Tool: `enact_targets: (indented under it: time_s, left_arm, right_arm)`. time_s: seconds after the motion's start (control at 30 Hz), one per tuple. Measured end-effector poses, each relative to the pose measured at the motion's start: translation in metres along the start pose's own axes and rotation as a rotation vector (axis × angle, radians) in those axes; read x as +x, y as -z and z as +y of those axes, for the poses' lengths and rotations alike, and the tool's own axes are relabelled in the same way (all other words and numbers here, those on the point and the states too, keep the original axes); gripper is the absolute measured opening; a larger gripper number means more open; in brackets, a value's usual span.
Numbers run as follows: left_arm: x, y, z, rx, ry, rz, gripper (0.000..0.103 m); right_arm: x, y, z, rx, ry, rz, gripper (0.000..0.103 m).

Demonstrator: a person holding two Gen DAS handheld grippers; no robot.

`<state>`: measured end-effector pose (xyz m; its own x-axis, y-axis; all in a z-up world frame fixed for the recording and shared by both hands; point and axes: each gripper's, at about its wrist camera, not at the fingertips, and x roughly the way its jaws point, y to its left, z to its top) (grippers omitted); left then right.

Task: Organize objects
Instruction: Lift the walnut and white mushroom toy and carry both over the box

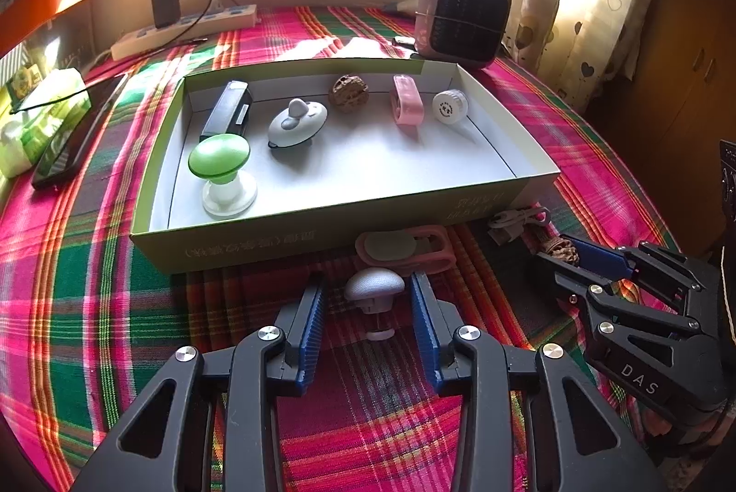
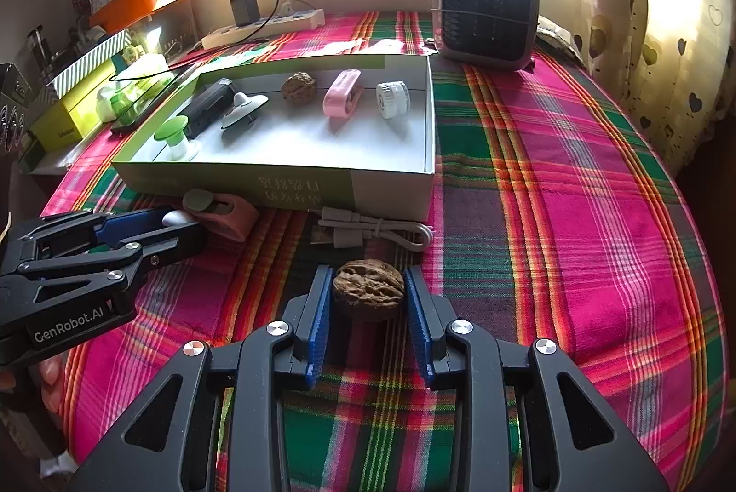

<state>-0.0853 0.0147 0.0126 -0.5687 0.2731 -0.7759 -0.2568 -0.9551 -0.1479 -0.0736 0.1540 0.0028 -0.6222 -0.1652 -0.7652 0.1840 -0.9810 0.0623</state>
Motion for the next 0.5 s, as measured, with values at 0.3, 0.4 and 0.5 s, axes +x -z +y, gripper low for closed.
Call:
enact_targets:
  time_s: [0.3, 0.4, 0.5]
  left_arm:
    - [-0.0016, 0.0023, -0.0004, 0.002, -0.001, 0.001, 0.023]
    - [-0.0029, 0.005, -0.0024, 0.006, 0.001, 0.001, 0.023]
    - [-0.0032, 0.0057, -0.0034, 0.002, 0.007, 0.004, 0.023]
  right_arm:
    - [-0.0012, 0.0009, -0.0022, 0.01, -0.012, -0.004, 0.032]
    - [-0.002, 0.0018, -0.0021, 0.008, -0.015, -0.006, 0.032]
    - [-0.0024, 0.0022, -0.0011, 0.006, -0.017, -0.007, 0.032]
